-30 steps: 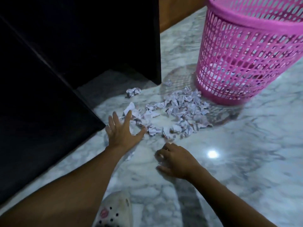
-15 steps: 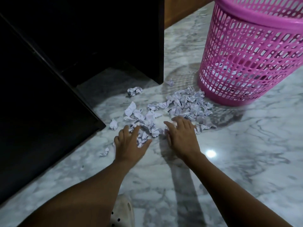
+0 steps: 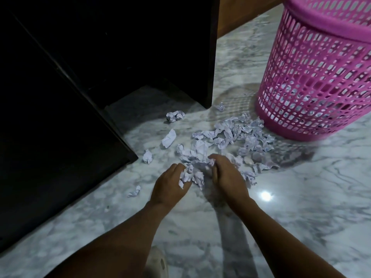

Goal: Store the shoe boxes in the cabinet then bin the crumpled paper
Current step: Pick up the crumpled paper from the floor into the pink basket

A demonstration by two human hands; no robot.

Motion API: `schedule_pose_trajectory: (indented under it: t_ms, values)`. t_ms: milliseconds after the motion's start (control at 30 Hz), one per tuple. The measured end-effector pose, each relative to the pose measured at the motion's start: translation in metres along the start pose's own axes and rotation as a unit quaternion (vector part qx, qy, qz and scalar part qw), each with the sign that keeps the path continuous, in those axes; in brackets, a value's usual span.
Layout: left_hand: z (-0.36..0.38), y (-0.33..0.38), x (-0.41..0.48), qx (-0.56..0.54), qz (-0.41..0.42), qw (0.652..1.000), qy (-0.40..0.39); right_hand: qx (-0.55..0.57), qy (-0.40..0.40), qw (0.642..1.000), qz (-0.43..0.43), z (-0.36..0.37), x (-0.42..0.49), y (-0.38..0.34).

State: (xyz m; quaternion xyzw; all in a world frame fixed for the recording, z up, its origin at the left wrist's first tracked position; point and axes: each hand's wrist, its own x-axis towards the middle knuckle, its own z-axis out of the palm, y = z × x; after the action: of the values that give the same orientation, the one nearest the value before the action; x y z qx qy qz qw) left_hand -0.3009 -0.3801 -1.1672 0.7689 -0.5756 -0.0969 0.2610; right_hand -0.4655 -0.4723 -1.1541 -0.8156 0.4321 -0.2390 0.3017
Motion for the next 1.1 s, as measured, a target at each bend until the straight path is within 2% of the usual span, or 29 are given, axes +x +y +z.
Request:
schedule_pose_trajectory:
  t_ms: [67, 133, 200, 300, 333, 400, 567, 733, 833, 933, 1100]
  values:
    - [-0.007, 0.008, 0.003, -0.047, -0.028, 0.998, 0.030, 0.010, 0.041, 0.999, -0.014, -0.001, 0.013, -0.009]
    - [-0.014, 0.016, 0.006, -0.093, -0.064, 0.990, 0.081, -0.033, 0.044, 0.998, -0.033, 0.002, 0.027, -0.019]
    - [-0.021, 0.021, 0.006, -0.123, -0.088, 0.976, 0.159, -0.123, 0.000, 0.992, -0.041, 0.009, 0.039, -0.026]
    - [-0.030, 0.019, 0.002, -0.170, -0.137, 0.950, 0.223, -0.272, -0.139, 0.951, -0.045, 0.023, 0.046, -0.027]
    - [-0.031, 0.016, -0.001, -0.178, -0.149, 0.947, 0.222, -0.282, -0.173, 0.943, -0.048, 0.028, 0.045, -0.025]
    - [-0.033, 0.008, -0.006, -0.173, -0.161, 0.946, 0.221, -0.262, -0.188, 0.945, -0.049, 0.034, 0.040, -0.022]
    - [-0.039, -0.009, -0.016, -0.121, -0.172, 0.953, 0.218, -0.209, -0.068, 0.966, -0.139, 0.047, 0.027, -0.020]
    - [-0.037, -0.023, -0.022, -0.045, -0.211, 0.957, 0.196, -0.117, -0.017, 0.982, -0.145, 0.057, 0.018, -0.018]
    - [-0.033, -0.029, -0.033, 0.005, -0.162, 0.973, 0.166, -0.096, -0.021, 0.981, -0.165, 0.055, 0.020, -0.017]
    - [-0.026, -0.028, -0.043, 0.041, -0.151, 0.979, 0.127, -0.091, -0.050, 0.978, -0.179, 0.053, 0.022, -0.014]
    - [-0.022, -0.023, -0.051, 0.131, -0.076, 0.980, 0.129, -0.080, -0.060, 0.980, -0.174, 0.052, 0.023, -0.013]
